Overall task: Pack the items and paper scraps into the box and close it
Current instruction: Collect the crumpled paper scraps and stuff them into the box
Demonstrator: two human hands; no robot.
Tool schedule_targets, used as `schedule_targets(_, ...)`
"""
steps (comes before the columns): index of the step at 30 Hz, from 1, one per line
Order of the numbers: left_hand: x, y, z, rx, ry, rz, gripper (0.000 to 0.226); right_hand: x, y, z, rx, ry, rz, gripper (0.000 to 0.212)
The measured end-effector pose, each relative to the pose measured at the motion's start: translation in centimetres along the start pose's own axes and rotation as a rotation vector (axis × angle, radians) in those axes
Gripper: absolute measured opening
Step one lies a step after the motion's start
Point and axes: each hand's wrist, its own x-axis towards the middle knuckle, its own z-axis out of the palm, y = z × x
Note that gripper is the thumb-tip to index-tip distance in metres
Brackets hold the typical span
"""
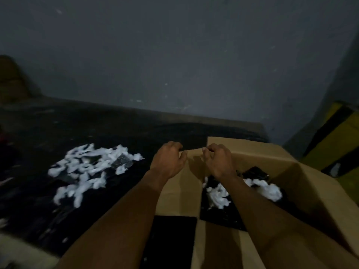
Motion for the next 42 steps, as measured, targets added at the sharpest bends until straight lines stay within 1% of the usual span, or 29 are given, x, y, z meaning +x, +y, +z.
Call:
schedule_targets(4, -2.9, -5.6, -3.7, 0.045, 0.106, -0.098, 0.032, -0.9, -5.5, 4.0, 0.047, -0.092, -0.102, 0.028)
schedule_targets(7, -4.6, -9.1, -6.2, 0.051, 0.155, -0.147, 0.033, -1.1, -9.3, 6.5, 0.012, -0.139, -0.137, 0.026)
schedule_targets(9, -5.6, -11.9, -8.3, 0.062, 0.184, -0.174, 0.032, -1.2, -12.4, 8.7, 0.006, -0.137, -0.178, 0.026)
schedule_targets(13, -6.8, -18.3, -12.1, 0.092, 0.221, -0.196, 0.025, -1.7, -18.8, 12.7, 0.028, -0.108, -0.225, 0.027)
schedule_targets(18, -8.6, -26.8, -16.4, 0.121, 0.236, -0.189, 0.022, -3.4, -24.9, 18.5, 0.064, -0.089, -0.215, 0.026)
schedule_targets(21, -10.3, -31.6, -18.1, 0.137, 0.189, -0.201, 0.023, -5.0, -27.7, 22.6, 0.050, -0.130, -0.197, 0.027)
schedule_targets(24, -12.0, -36.1, -18.5, 0.121, 0.116, -0.250, 0.021, -6.8, -29.8, 26.3, 0.032, -0.164, -0.179, 0.027)
schedule_targets(27, -13.9, -40.1, -17.2, 0.087, 0.083, -0.276, 0.021, -8.7, -30.8, 29.8, -0.004, -0.219, -0.178, 0.026)
schedule_targets(31, -15.5, -43.8, -15.0, 0.074, -0.050, -0.330, 0.031, -10.5, -30.7, 33.9, -0.069, -0.267, -0.138, 0.033)
schedule_targets(33, -15.8, -45.4, -13.7, 0.072, -0.083, -0.316, 0.033, -10.6, -30.4, 35.8, -0.106, -0.284, -0.125, 0.035)
schedule_targets(36, -15.6, -47.5, -12.1, 0.057, -0.130, -0.294, 0.047, -9.8, -29.9, 38.5, -0.138, -0.296, -0.103, 0.038)
schedule_targets(39, -14.8, -49.6, -10.6, 0.110, -0.248, -0.307, 0.072, -8.3, -29.5, 41.2, -0.170, -0.308, -0.076, 0.040)
schedule_targets(42, -13.3, -51.7, -8.9, 0.183, -0.356, -0.248, 0.092, -7.2, -28.9, 43.7, -0.213, -0.335, -0.058, 0.046)
